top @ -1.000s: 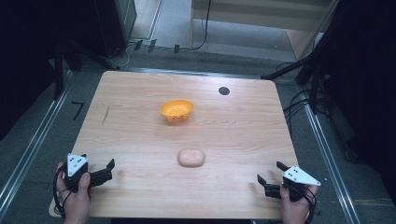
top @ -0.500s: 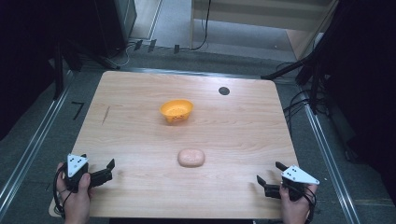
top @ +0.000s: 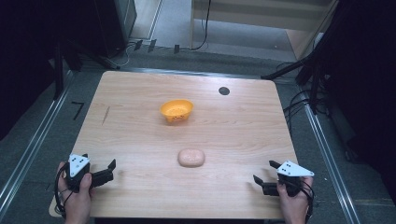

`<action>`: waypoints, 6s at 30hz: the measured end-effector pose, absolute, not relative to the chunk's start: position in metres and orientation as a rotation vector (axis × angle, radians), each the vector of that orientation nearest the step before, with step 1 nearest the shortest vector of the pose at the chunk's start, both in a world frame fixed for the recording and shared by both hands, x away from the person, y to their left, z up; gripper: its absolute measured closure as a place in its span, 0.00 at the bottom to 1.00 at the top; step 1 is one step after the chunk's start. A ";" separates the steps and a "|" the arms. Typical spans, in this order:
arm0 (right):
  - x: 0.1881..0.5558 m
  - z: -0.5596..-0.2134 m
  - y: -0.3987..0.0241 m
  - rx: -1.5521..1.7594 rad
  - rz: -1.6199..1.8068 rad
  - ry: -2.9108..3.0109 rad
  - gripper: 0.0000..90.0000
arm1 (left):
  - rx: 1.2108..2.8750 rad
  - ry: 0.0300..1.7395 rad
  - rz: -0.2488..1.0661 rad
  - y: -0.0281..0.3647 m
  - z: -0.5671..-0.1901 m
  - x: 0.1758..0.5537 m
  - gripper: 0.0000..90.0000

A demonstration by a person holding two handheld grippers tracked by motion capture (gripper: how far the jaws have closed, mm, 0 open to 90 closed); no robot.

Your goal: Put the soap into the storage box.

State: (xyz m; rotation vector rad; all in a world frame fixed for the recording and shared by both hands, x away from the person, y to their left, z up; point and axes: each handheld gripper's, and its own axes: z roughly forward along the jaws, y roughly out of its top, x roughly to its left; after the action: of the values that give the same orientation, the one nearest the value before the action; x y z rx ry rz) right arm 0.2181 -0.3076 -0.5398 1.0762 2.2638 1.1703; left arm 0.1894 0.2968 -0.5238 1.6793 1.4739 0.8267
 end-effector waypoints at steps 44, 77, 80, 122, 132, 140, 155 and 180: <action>0.265 -0.513 -0.218 0.655 1.080 2.641 0.16 | 1.693 1.468 0.829 0.296 -0.524 0.189 0.00; 0.287 -0.509 -0.150 0.458 0.980 2.781 0.17 | 1.690 1.462 0.823 0.297 -0.524 0.189 0.00; 0.292 -0.508 -0.144 0.438 0.976 2.796 0.19 | 1.689 1.461 0.823 0.297 -0.524 0.189 0.00; 0.329 -0.520 -0.092 0.248 0.943 2.979 0.31 | 1.689 1.452 0.812 0.297 -0.524 0.189 0.02; 0.330 -0.521 -0.089 0.191 0.920 2.983 0.34 | 1.679 1.460 0.817 0.297 -0.524 0.189 0.03; 0.326 -0.523 -0.089 0.178 0.936 2.964 0.29 | 1.682 1.460 0.821 0.297 -0.524 0.189 0.04; 0.331 -0.521 -0.093 0.191 0.926 2.965 0.38 | 1.684 1.468 0.826 0.296 -0.524 0.190 0.04; 0.336 -0.522 -0.099 0.182 0.975 2.964 0.38 | 1.685 1.463 0.823 0.296 -0.524 0.190 0.05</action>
State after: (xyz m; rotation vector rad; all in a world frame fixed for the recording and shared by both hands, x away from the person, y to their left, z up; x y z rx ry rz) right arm 0.3365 -0.0988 -0.5217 0.1824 2.9644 0.9745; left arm 0.1897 0.2962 -0.5239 1.6848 1.4629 0.8229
